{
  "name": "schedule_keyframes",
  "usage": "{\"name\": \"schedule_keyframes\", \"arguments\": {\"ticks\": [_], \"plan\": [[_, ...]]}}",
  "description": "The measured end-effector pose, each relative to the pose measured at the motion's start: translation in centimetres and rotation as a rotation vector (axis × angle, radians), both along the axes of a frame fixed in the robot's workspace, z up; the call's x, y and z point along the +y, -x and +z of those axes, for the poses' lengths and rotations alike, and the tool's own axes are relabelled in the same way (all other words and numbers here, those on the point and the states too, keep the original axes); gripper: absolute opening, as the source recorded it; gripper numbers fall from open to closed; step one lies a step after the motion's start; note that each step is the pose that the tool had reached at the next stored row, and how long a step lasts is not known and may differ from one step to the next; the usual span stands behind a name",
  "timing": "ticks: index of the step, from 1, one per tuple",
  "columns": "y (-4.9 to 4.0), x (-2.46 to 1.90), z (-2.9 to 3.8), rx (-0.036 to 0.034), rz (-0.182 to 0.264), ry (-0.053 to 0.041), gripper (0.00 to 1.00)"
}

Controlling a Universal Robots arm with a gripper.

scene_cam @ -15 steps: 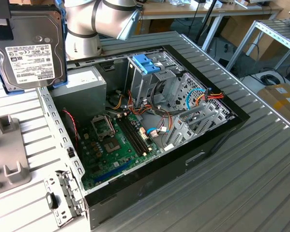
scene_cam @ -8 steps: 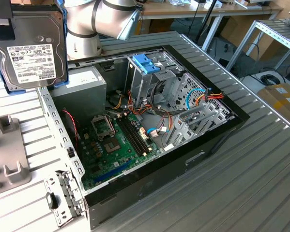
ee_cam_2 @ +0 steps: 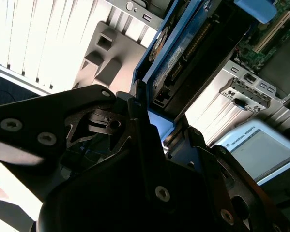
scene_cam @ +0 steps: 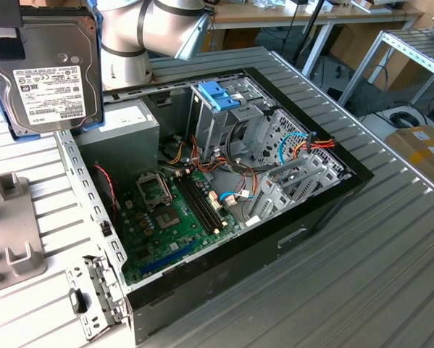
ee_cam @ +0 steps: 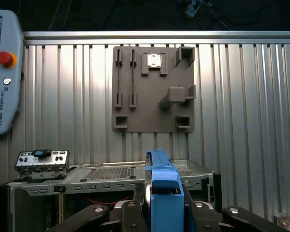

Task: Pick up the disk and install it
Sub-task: 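Pick up the disk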

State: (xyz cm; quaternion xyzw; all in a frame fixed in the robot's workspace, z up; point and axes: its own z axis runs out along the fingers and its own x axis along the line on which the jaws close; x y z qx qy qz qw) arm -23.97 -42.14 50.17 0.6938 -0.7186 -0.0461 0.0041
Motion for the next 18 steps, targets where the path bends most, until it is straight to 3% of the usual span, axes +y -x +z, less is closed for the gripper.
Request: {"name": "schedule_keyframes", "arguments": {"ticks": [18], "plan": [[-0.61, 0.0, 0.0, 0.0, 0.0, 0.0, 0.37]]}}
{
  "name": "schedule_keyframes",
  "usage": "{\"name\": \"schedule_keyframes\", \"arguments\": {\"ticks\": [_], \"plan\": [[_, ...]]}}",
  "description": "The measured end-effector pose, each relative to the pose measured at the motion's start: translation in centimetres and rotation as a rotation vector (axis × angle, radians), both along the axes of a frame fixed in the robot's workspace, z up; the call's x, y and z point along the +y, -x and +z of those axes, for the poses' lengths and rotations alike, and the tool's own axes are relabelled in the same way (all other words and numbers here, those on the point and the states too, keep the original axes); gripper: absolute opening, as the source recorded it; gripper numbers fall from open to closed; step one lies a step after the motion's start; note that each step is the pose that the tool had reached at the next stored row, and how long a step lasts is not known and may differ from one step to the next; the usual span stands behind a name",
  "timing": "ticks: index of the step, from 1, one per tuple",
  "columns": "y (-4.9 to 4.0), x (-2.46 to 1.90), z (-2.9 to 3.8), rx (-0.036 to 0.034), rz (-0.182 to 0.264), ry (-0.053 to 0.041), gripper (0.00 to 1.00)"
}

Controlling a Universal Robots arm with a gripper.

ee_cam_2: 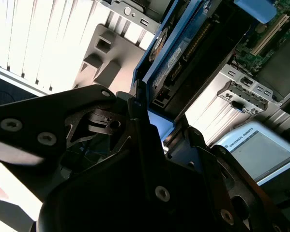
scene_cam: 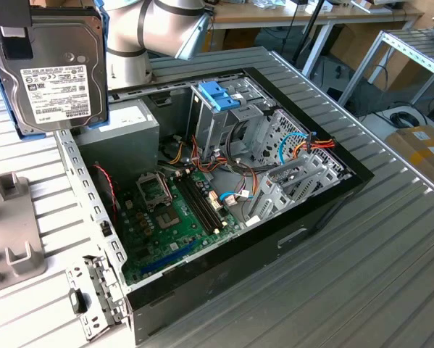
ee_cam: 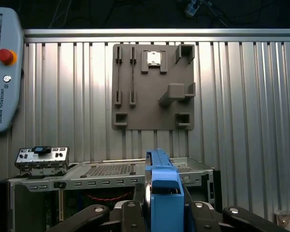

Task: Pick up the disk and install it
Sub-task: 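Pick up the disk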

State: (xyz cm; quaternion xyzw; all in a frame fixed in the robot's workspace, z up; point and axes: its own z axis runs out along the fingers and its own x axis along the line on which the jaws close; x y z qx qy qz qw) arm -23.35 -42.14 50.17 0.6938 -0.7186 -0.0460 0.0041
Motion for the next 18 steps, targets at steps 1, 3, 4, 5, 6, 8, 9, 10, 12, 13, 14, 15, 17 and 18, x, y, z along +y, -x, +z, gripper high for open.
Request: {"name": "schedule_keyframes", "arguments": {"ticks": [1, 3, 4, 5, 6, 8, 9, 10, 12, 13, 14, 15, 17, 18], "plan": [[-0.03, 0.0, 0.0, 0.0, 0.0, 0.0, 0.37], [-0.13, 0.0, 0.0, 0.0, 0.0, 0.0, 0.37], [-0.2, 0.0, 0.0, 0.0, 0.0, 0.0, 0.37], [-0.22, 0.0, -0.01, -0.0001, 0.0, -0.0001, 0.37], [-0.25, 0.0, 0.0, -0.0001, 0.0, -0.0001, 0.37], [-0.3, 0.0, 0.0, 0.0, 0.0, 0.0, 0.37], [-0.34, 0.0, 0.0, 0.0, 0.0, 0.0, 0.37], [-0.36, 0.0, 0.0, 0.0, 0.0, -0.0001, 0.37], [-0.41, 0.0, 0.0, 0.0, 0.0, 0.0, 0.37], [-0.45, 0.0, 0.0, 0.0, 0.0, 0.0, 0.37], [-0.49, 0.0, 0.0, 0.0, 0.0, 0.0, 0.37], [-0.54, 0.0, 0.0, 0.0, 0.0, -0.0001, 0.37], [-0.61, 0.0, 0.0, 0.0, 0.0, 0.0, 0.37], [-0.67, 0.0, 0.0, 0.0, 0.0, 0.0, 0.37]]}}
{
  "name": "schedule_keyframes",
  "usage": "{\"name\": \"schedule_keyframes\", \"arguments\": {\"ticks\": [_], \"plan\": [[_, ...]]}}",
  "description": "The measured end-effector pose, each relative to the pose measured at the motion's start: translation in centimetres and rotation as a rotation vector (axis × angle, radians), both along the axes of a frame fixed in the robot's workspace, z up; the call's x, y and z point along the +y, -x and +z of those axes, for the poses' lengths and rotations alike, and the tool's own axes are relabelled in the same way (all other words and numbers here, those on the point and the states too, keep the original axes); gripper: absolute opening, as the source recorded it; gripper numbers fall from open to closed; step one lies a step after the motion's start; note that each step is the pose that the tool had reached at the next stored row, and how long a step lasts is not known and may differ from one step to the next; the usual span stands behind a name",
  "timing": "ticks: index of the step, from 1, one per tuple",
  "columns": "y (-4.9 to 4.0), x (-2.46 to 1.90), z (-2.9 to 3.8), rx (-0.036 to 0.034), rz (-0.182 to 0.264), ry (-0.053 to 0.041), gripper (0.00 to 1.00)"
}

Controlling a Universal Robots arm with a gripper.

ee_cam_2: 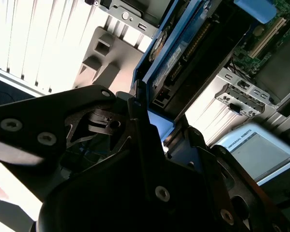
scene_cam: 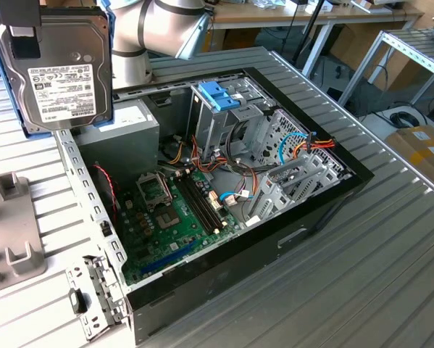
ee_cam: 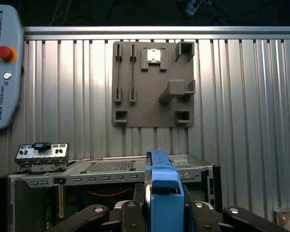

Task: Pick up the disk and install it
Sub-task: 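Pick up the disk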

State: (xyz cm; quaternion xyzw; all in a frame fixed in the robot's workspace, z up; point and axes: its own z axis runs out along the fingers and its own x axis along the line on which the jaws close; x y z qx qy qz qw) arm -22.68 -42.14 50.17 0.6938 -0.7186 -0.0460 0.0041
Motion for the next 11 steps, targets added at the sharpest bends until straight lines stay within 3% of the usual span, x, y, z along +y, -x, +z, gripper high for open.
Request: {"name": "schedule_keyframes", "arguments": {"ticks": [11], "plan": [[-0.43, 0.0, 0.0, 0.0, 0.0, 0.0, 0.37]]}}
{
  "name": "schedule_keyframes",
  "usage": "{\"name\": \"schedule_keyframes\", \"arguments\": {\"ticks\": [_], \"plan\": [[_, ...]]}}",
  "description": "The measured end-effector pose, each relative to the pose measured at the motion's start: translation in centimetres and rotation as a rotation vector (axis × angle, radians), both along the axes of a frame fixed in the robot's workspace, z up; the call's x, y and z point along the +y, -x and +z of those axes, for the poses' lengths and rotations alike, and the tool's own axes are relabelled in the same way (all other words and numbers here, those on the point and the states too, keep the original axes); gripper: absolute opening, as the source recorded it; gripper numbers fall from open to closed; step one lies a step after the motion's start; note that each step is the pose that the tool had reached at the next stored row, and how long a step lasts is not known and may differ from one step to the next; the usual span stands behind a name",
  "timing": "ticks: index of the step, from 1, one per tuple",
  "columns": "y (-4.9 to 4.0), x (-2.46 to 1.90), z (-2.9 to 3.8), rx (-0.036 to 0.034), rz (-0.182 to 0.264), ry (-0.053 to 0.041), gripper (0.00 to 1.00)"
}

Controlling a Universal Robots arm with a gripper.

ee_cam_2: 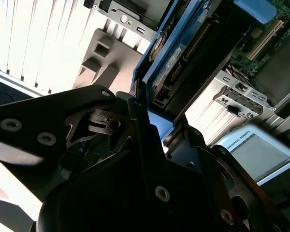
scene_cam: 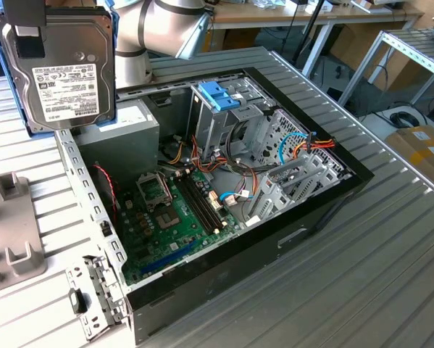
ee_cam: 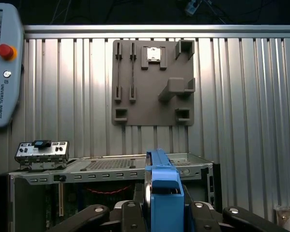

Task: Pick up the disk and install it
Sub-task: 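Pick up the disk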

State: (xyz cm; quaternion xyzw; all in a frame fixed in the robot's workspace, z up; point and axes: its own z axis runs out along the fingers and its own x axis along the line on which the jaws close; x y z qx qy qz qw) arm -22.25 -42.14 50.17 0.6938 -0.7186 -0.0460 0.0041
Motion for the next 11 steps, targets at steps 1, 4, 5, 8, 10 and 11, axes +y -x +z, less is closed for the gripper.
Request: {"name": "schedule_keyframes", "arguments": {"ticks": [1, 4, 5, 8, 10, 11], "plan": [[-0.06, 0.0, 0.0, 0.0, 0.0, -0.0001, 0.37], [-0.14, 0.0, 0.0, 0.0, 0.0, 0.0, 0.37], [-0.17, 0.0, 0.0, 0.0, 0.0, 0.0, 0.37], [-0.26, 0.0, 0.0, 0.0, 0.0, -0.0001, 0.37], [-0.31, 0.0, 0.0, 0.0, 0.0, 0.0, 0.37], [-0.34, 0.0, 0.0, 0.0, 0.0, 0.0, 0.37]]}}
